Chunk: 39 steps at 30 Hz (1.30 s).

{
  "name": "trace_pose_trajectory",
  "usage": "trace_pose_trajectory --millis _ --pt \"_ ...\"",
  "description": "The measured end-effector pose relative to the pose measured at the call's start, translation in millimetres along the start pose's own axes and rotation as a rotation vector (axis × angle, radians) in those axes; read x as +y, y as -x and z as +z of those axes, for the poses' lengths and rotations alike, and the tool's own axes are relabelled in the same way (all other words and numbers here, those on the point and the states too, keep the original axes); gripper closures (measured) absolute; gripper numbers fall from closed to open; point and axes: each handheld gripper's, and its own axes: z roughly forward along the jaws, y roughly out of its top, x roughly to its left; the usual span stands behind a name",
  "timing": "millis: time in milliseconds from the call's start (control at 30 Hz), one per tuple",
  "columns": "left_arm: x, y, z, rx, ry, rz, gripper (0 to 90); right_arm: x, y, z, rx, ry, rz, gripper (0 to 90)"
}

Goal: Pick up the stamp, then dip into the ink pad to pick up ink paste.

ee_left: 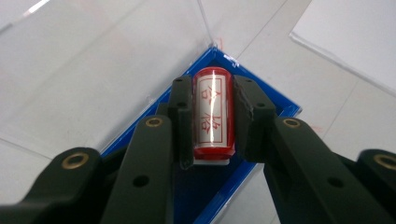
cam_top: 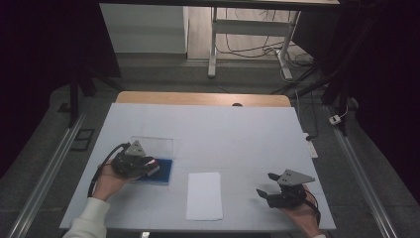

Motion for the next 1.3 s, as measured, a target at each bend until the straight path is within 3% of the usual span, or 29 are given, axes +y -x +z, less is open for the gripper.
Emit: trace_pose_trajectory --millis 100,333,667,933,1100,1300 --pt "1.8 0.4 -4.8 0.005 0.014 -0.005 70.2 0.1 -0.1 0.0 0.001 -0.002 -0.004 26.9" --pt "10.7 5.8 -30.8 0.023 0.097 -0.023 70.1 0.6 -0.8 -0.6 0.002 0.000 -0.004 26.9" --pt "19.9 12.6 -52.7 0.033 0.154 -0.027 70.1 0.7 -1.4 0.1 -0.001 0.003 -0.005 26.9" --pt "21.6 14.3 -55.5 0.037 0.144 -0.026 70.1 0.9 -2.1 0.8 0.000 -0.002 -0.008 26.9" --pt "21.7 14.7 -51.9 0.064 0.115 -0.022 70.1 0.3 -1.5 0.8 0.000 -0.003 -0.005 26.9" --pt "20.0 12.0 -45.4 0.066 0.096 -0.034 70.1 1.6 -2.9 1.1 0.008 0.000 -0.005 26.8"
